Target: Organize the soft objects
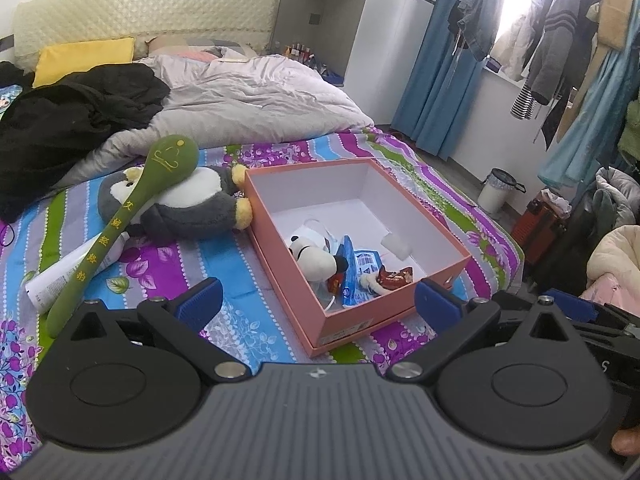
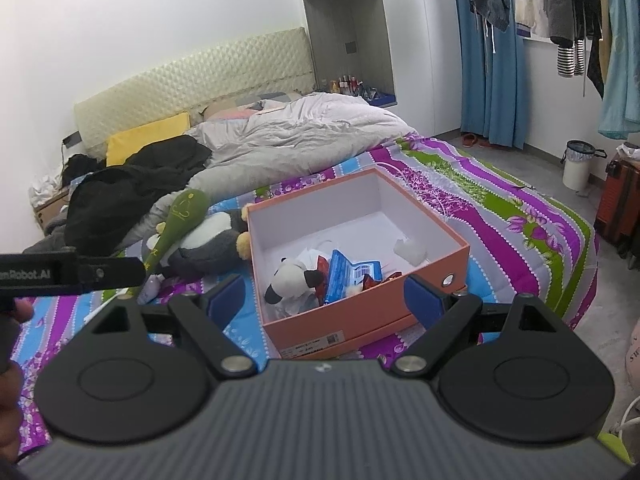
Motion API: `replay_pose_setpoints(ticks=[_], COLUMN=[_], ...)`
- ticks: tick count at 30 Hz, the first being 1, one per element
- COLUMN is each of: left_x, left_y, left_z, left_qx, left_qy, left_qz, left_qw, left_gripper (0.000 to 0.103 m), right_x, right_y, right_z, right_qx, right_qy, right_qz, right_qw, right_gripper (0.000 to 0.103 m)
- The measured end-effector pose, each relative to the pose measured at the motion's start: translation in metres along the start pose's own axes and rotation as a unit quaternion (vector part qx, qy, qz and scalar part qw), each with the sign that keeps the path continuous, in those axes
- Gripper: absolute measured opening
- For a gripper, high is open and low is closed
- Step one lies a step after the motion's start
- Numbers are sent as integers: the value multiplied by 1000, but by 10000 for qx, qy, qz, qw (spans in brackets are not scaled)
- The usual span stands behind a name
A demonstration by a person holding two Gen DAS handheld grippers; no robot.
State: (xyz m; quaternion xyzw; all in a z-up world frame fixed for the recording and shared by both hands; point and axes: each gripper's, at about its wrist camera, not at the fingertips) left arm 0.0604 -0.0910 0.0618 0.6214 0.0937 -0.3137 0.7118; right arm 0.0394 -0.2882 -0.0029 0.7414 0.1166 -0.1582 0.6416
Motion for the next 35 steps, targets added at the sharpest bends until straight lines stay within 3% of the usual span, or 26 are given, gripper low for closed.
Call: replay_pose_setpoints(ticks=[35], left_x=[-12], left_y=[4], left_z=[0], left_qx=[86], left_qy=[42], left_qz=[86], left_qw=[9999], left_gripper=[103], right_x=[-3], right_y=[6], right_z=[-1], right_qx=[4], right_qy=[6], right_qz=[34], right_qw=[10000], right_gripper=[88])
Point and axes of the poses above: each gripper's, at about its wrist camera, not at the fingertips, and x roughly the way its jaws point, z to its right, y to its top, and after that the axes turned 8 degrees about z, right-handed
